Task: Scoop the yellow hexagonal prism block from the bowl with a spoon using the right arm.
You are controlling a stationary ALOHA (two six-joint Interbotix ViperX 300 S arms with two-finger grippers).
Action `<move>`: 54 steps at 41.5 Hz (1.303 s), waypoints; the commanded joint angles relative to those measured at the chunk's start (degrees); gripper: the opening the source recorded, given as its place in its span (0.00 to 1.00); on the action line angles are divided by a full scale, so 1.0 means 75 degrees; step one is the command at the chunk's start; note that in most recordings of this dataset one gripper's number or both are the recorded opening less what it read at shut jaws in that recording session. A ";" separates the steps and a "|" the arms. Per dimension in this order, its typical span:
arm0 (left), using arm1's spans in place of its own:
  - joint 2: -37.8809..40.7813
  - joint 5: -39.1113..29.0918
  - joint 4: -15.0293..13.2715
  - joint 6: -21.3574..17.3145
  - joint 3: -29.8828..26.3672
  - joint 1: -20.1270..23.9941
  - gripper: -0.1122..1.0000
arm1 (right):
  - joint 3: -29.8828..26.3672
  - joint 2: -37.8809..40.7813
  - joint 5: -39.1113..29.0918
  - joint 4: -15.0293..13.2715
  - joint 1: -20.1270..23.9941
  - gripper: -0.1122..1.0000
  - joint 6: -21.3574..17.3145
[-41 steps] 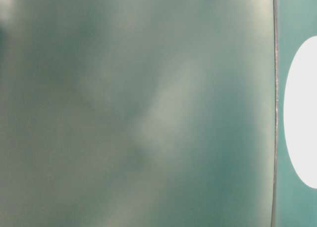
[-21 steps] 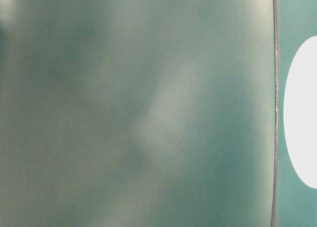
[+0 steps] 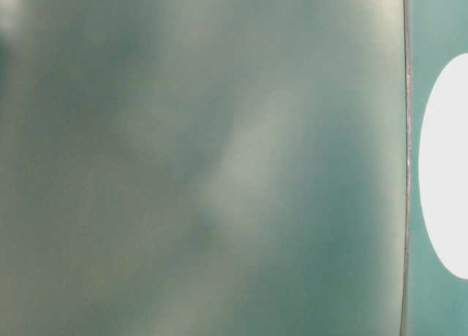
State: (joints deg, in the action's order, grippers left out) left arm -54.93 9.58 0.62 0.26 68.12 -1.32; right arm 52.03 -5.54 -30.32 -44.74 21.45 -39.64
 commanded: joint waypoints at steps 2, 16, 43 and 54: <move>0.0070 0.0035 0.0012 -0.0023 -0.0070 -0.0012 0.10 | -0.0105 0.0000 0.0000 -0.0129 0.0023 0.57 -0.0012; 0.0070 0.0035 0.0012 -0.0023 -0.0059 -0.0012 0.10 | -0.0176 0.0070 -0.0152 -0.0246 0.0035 0.50 -0.0023; 0.0070 0.0035 0.0012 -0.0023 -0.0059 -0.0012 0.10 | -0.0352 -0.0047 -0.0059 -0.0035 0.0023 0.20 -0.0023; 0.0070 0.0035 0.0012 -0.0023 -0.0059 -0.0012 0.10 | -0.0539 -0.0738 -0.0188 0.0645 0.0023 0.20 -0.0012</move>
State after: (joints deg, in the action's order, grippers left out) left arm -54.84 9.58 0.53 0.18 68.29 -1.41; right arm 49.04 -8.44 -31.29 -41.57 21.53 -39.64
